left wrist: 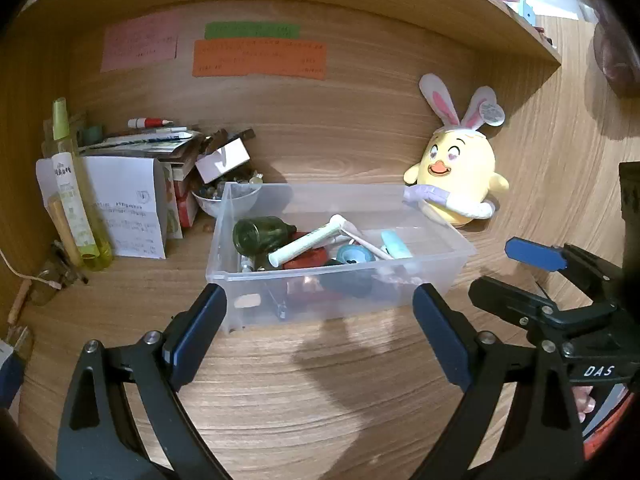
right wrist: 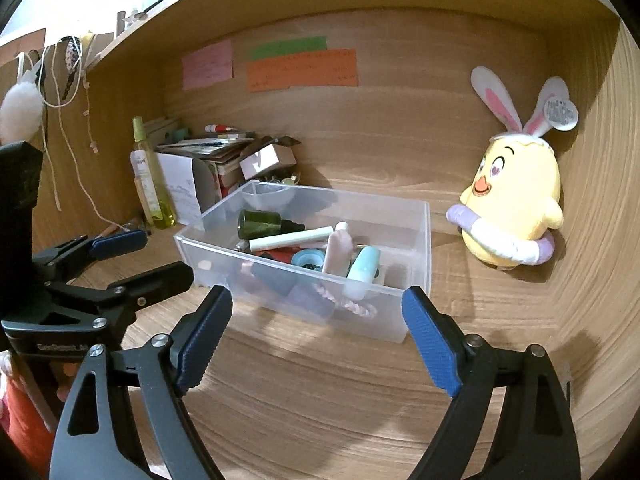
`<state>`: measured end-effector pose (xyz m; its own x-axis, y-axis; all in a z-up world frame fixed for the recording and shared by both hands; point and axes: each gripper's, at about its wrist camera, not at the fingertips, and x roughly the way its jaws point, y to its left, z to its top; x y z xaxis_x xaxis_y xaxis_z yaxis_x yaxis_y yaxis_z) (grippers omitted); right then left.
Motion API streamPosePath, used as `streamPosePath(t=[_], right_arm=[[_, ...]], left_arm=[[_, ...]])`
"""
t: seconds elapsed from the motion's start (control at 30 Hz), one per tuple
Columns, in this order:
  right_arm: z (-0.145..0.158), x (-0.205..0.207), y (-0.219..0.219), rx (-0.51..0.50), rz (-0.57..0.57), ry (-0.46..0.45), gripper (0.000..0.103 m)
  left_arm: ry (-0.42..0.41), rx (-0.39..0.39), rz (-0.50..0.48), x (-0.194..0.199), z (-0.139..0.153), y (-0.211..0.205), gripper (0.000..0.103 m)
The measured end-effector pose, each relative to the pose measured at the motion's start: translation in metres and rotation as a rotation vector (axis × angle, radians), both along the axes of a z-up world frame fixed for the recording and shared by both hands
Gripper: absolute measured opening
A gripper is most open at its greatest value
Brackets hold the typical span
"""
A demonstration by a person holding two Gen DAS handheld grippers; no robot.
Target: Organize objects
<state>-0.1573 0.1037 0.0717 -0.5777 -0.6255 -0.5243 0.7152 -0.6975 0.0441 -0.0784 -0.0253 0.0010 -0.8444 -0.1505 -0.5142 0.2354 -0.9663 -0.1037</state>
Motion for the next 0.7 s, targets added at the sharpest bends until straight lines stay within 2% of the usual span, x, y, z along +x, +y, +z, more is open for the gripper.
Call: streamPosePath(t=[0.7], right_arm=[[-0.0005,-0.0029,0.0011,-0.008,0.002,-0.016,0.085]], left_arm=[[0.003,0.004,-0.003,0.0015,-0.0006,0.0001,0.097]])
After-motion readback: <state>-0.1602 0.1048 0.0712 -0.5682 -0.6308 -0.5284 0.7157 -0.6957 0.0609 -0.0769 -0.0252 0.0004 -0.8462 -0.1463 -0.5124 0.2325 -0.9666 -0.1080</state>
